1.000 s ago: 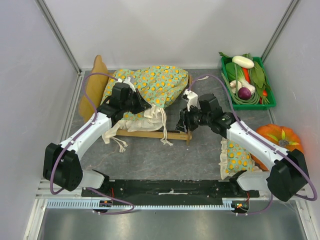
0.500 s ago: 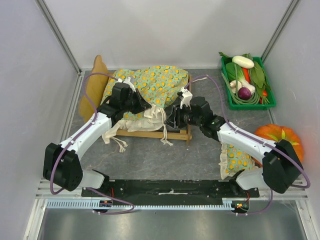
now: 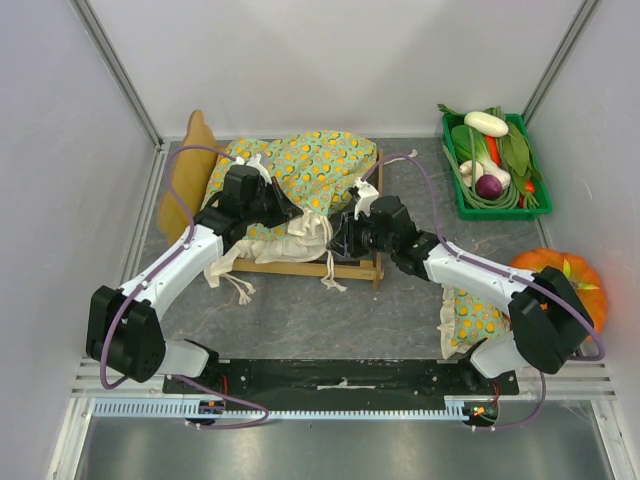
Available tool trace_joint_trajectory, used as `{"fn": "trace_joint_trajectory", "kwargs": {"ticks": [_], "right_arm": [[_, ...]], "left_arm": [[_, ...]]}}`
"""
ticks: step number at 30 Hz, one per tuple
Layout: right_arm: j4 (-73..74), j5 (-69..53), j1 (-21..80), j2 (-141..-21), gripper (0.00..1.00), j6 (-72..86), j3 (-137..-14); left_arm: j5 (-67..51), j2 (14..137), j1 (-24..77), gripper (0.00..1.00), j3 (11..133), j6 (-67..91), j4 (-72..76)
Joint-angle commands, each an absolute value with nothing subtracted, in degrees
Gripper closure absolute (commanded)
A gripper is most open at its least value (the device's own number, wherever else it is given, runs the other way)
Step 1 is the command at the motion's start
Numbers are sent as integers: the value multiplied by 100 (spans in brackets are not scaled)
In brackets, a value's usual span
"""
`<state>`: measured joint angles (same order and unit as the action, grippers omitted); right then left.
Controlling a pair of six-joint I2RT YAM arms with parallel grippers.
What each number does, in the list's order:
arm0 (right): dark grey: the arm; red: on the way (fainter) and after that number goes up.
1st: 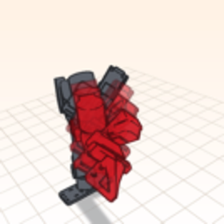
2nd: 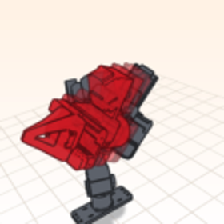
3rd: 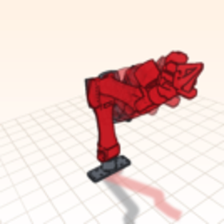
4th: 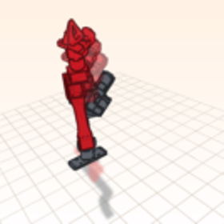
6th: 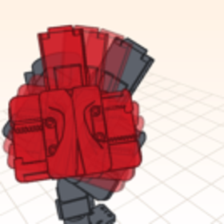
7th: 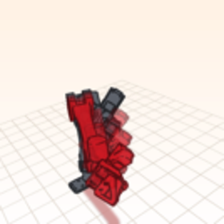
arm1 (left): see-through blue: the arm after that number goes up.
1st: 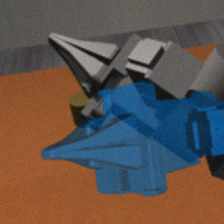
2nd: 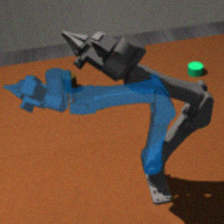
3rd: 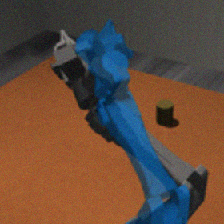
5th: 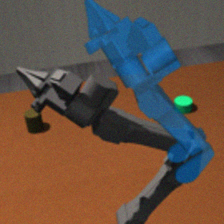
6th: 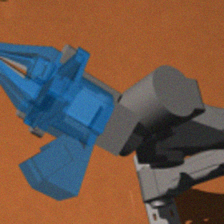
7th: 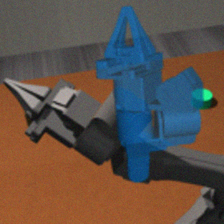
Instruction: Set up the pet bed
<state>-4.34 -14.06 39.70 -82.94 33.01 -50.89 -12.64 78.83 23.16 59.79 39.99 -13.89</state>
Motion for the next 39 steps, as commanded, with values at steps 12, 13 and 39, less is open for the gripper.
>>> {"fn": "trace_joint_trajectory", "kwargs": {"ticks": [12,13,39], "right_arm": [[173,-2030,3999,-7743,90,2673,-5361],[306,-2109,3999,-7708,89,2594,-5466],[2197,-1483,3920,-7611,100,1405,-7848]], "left_arm": [[-1310,7778,2241,98,6012,3762,-1187],[-1310,7778,2233,98,6012,3762,-1204],[-1380,7770,2180,98,6021,3630,-1274]]}}
